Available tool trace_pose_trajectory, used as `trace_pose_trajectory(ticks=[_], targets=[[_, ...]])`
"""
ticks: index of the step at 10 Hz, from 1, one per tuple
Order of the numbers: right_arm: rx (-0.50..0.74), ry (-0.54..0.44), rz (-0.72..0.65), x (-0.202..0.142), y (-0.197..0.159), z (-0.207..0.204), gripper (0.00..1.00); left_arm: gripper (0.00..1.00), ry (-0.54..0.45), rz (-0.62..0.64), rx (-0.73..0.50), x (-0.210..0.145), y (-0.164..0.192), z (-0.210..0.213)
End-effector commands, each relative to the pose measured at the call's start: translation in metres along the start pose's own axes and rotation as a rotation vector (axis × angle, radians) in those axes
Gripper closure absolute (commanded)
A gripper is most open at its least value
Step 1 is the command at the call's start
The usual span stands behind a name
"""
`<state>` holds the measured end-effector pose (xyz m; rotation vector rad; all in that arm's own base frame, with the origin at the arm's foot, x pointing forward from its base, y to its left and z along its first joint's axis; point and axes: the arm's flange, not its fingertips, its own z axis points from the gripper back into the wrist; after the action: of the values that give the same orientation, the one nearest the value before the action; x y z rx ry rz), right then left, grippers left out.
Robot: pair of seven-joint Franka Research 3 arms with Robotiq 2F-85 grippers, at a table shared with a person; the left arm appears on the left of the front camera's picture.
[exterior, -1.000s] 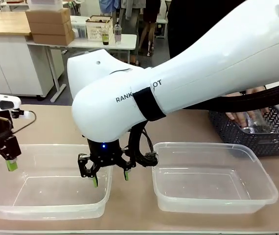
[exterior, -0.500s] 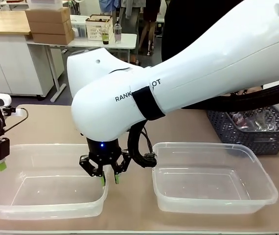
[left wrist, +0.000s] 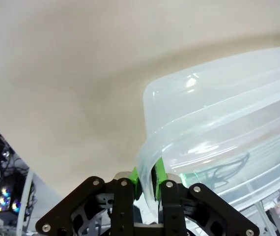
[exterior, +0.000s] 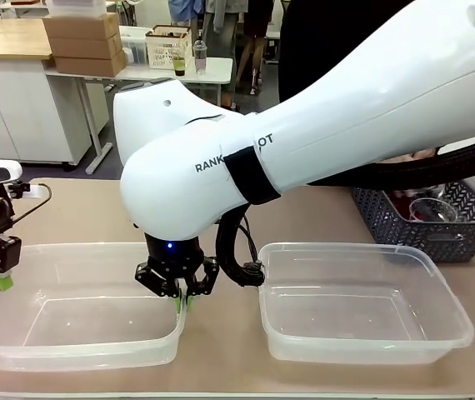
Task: Sort the waste into each basket.
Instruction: Pick up the Organizing box on the left side of the table and lift it.
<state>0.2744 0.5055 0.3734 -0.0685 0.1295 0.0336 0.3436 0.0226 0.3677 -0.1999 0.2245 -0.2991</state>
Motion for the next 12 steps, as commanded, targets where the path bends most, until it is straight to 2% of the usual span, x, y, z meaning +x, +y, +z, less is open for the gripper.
trace_pose_trajectory(ticks=[1,3,6,8,9,11,12], targets=[[-0.048,-0.011,-0.037,0.002,-0.014,0.001,1.0,1.0,-0.094,-0.003,-0.02,-0.099,-0.028,-0.082],[-0.085,-0.002,-0.038,0.012,-0.04,0.04,1.0,1.0,-0.125,0.02,-0.113,-0.106,-0.038,-0.039],[-0.117,0.027,0.021,0.021,-0.079,0.098,1.0,1.0,-0.221,-0.038,-0.06,-0.1,-0.065,0.051],[-0.119,0.075,0.046,0.009,-0.096,0.105,1.0,1.0,-0.311,-0.044,-0.077,-0.095,-0.088,0.098],[-0.031,0.001,0.024,0.008,-0.06,0.115,1.0,1.0,-0.23,-0.02,-0.072,-0.067,-0.07,0.091],[-0.031,0.001,0.024,0.008,-0.06,0.115,1.0,1.0,-0.23,-0.02,-0.072,-0.067,-0.07,0.091],[-0.026,0.024,0.043,-0.001,-0.064,0.125,0.94,0.92,-0.263,-0.001,-0.056,-0.076,-0.083,0.096]])
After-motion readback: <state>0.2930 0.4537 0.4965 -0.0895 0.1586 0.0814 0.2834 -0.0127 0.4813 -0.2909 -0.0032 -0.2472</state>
